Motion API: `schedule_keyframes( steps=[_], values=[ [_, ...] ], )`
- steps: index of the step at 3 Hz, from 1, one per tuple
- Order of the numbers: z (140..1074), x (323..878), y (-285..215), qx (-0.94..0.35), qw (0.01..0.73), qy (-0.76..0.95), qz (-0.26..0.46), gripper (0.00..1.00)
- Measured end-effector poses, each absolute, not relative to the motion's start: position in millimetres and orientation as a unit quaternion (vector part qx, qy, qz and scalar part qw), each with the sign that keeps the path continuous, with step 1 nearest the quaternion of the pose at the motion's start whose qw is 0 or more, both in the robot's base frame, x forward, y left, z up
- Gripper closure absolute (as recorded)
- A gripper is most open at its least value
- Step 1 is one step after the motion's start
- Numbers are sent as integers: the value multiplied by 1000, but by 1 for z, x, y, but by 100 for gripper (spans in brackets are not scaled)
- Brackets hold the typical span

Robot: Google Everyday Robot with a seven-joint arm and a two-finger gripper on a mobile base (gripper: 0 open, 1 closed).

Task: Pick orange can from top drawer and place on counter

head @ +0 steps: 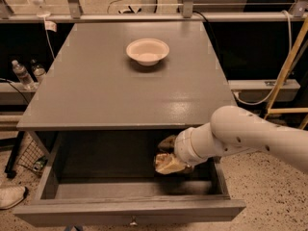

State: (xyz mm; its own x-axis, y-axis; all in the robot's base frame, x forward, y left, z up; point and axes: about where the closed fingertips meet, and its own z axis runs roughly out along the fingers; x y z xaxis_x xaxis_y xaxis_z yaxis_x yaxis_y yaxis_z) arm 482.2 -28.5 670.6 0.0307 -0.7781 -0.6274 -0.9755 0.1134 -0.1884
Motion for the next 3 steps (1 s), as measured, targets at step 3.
schedule_keyframes(
  steps=[3],
  values=[
    [690,438,-57,-626,287,711,138,100]
  ],
)
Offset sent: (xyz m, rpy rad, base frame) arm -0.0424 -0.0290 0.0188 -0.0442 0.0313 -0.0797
